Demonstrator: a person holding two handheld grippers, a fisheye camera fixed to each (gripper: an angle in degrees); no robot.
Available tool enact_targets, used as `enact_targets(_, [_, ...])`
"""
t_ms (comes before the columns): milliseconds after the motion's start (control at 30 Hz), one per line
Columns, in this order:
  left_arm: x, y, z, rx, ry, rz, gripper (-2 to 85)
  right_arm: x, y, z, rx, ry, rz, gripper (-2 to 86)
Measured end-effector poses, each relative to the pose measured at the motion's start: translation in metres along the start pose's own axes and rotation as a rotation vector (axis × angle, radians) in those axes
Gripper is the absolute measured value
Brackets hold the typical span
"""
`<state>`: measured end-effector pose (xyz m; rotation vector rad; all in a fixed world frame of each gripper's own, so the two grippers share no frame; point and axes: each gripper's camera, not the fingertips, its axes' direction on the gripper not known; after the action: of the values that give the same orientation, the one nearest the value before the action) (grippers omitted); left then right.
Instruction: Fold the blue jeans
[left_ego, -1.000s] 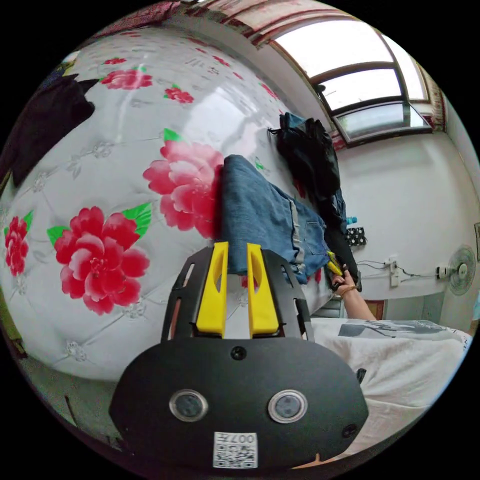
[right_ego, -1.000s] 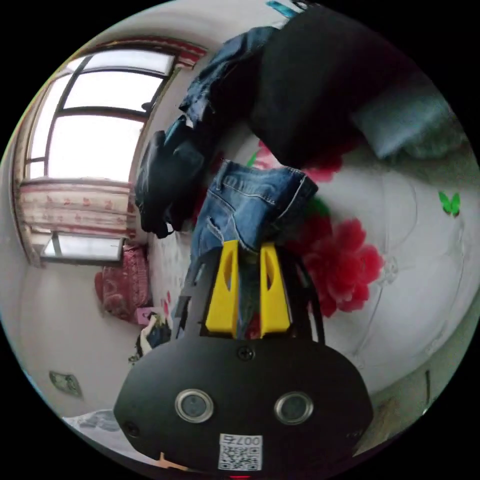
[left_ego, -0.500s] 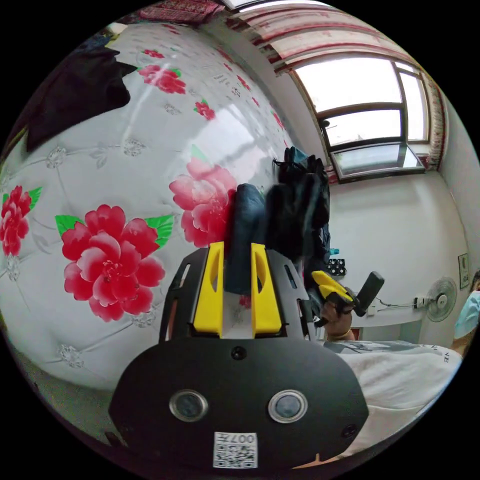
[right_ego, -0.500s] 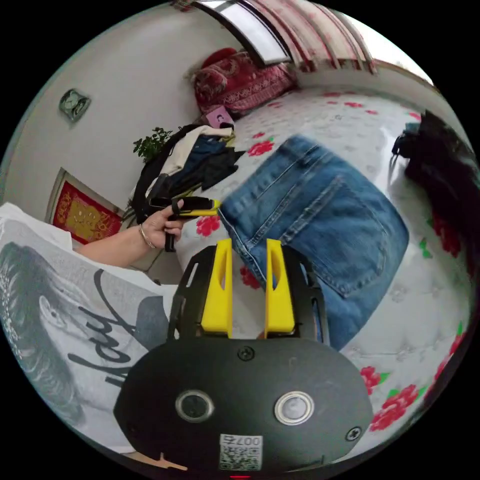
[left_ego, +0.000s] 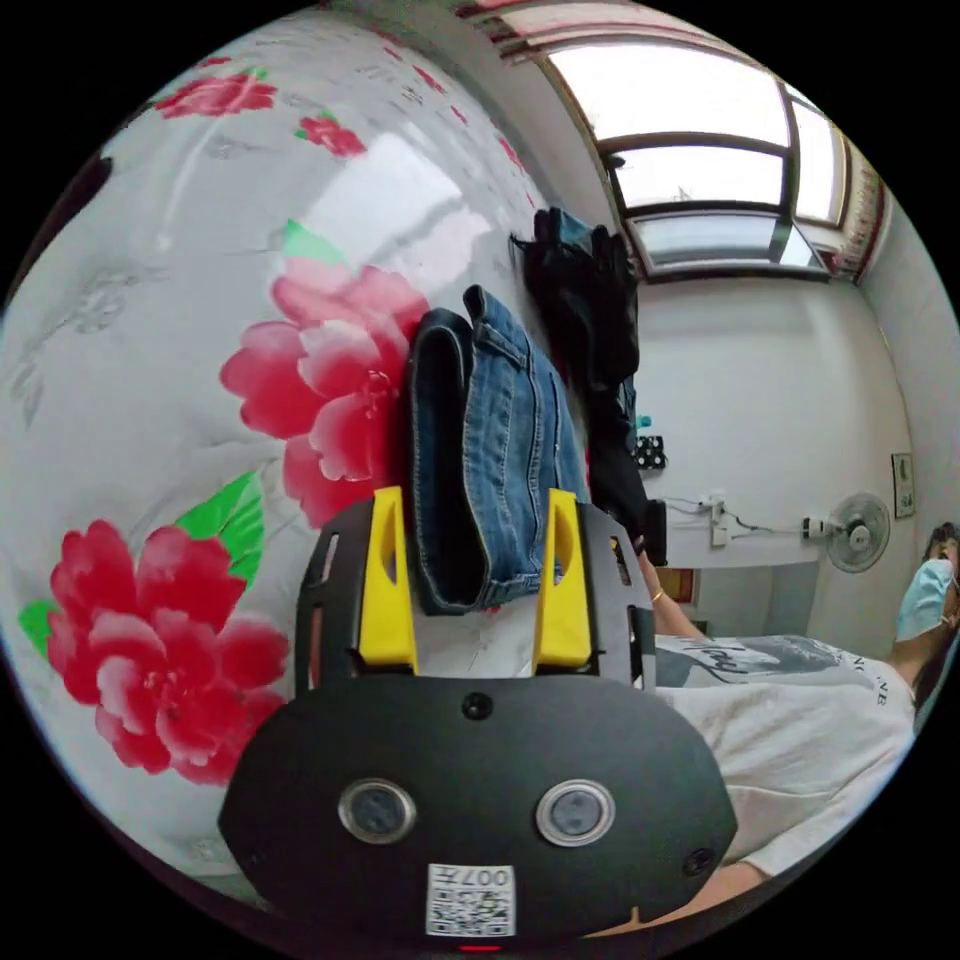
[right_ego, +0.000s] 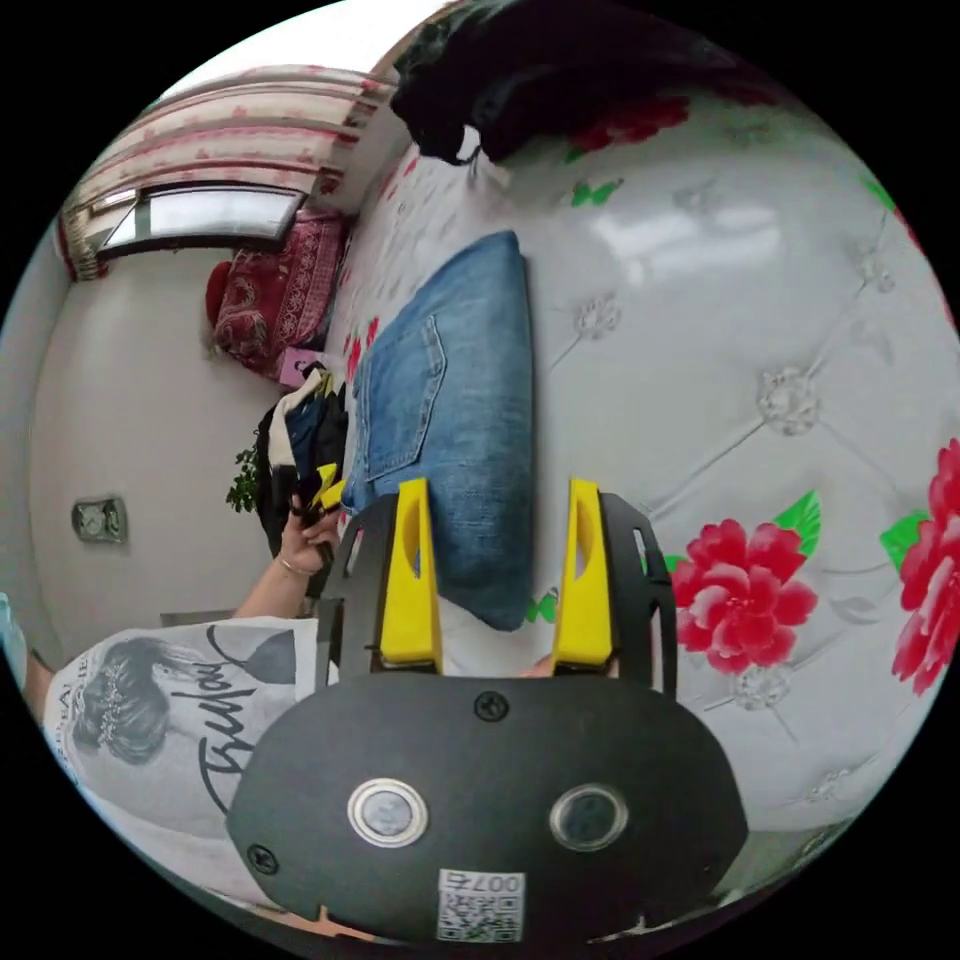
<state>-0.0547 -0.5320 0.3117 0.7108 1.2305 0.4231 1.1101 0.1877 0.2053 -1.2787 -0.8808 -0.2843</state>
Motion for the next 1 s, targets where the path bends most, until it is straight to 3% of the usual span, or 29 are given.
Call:
enact_targets(67, [0.005, -0.014, 0.012, -0.051, -0.041, 0.024, 12.0, 0.002, 0.000, 0.004, 0.043, 0.009, -0.006, 8.2])
enact_targets(133, [0.010, -0.027, 0.015, -0.117, -0.098, 0.026, 7.5, 0.009, -0.007, 0.013, -0.030, -0.104, 0.009, 6.4])
enact_targets(300, [0.051, -0.034, 0.005, -0.084, 0.007, 0.082, 5.1, -0.011, -0.014, -0.007, -0.028, -0.127, -0.106, 2.1])
enact_targets(500, [0.166, -0.089, -0.001, -0.035, 0.155, 0.306, 5.1, -0.064, -0.044, -0.110, 0.164, -0.167, -0.299, 0.5])
enact_targets(633, [0.275, -0.166, -0.002, 0.011, 0.187, 0.541, 5.1, -0.120, -0.075, -0.203, 0.351, -0.085, -0.491, 0.4])
enact_targets(767, [0.357, -0.247, 0.010, 0.066, 0.168, 0.629, 5.5, -0.167, -0.122, -0.276, 0.531, 0.035, -0.596, 0.7])
enact_targets(867, [0.393, -0.317, 0.042, 0.091, 0.058, 0.599, 7.3, -0.167, -0.186, -0.302, 0.587, 0.069, -0.507, 1.2])
enact_targets(1000, [0.361, -0.353, 0.091, 0.052, -0.201, 0.466, 7.5, -0.121, -0.261, -0.285, 0.551, 0.213, -0.235, 1.9])
